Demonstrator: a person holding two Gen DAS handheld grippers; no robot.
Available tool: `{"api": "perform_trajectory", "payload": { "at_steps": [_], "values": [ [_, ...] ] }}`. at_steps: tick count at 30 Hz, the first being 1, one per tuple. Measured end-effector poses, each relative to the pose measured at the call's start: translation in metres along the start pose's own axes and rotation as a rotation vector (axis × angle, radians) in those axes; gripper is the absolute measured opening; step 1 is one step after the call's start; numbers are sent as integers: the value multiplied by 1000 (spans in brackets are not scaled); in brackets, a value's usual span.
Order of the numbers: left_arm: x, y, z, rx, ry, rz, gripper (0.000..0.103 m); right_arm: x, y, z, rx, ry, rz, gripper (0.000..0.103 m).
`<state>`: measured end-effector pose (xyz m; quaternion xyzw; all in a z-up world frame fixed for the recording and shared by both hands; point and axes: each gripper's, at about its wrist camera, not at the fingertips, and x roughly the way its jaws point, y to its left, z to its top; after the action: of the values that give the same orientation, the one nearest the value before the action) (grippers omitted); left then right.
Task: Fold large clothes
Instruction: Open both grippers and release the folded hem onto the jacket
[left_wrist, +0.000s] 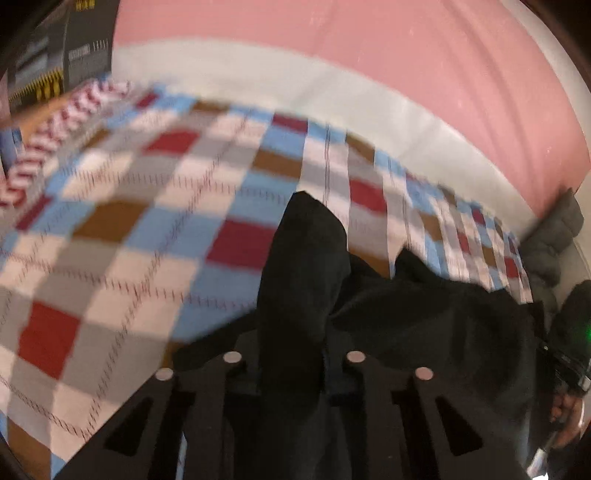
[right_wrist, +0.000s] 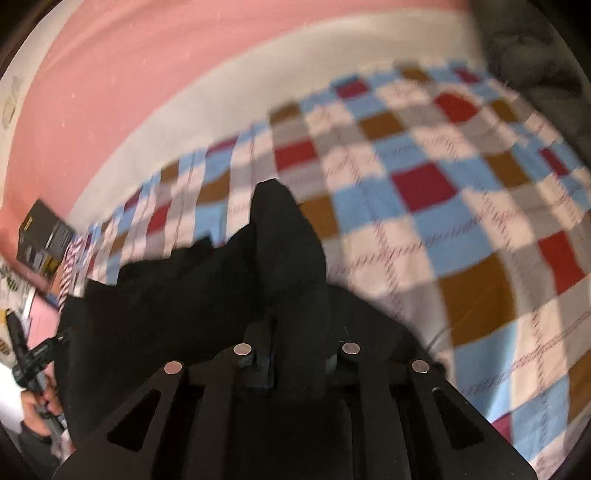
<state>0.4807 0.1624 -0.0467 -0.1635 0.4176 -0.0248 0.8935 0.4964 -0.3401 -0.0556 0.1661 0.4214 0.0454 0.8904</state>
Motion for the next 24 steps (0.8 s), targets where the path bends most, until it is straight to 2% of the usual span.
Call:
{"api": "perform_trajectory", "payload": {
  "at_steps": [2,6,9,13,18,20,23,24],
  "values": [
    [6,-6,9,16,-37,13,20,3,-10,5,52,-21,3,15],
    [49,-12,2,68,-15,89,23,39,-15,-1,28,24,-59,17],
    [63,-10,-7,68,-35,118,28,58,-17,-6,17,24,-89,24],
    [63,-8,-5,61,-7,127,34,60,-21,-3,24,44,-114,35],
    [10,-9,-1,70,-35,119,34,-3,-8,-7,-30,-27,-113,38],
    [-20,-8,-7,72,-76,109,34,-33,2,-17,-71,-71,-97,38],
    [-71,-9,-31,68,-144,40,34,-74,18,-46,-138,-102,-52,38],
    [-88,-12,-46,75,-158,7,37,-83,24,-60,-162,-105,-41,38]
  ]
}}
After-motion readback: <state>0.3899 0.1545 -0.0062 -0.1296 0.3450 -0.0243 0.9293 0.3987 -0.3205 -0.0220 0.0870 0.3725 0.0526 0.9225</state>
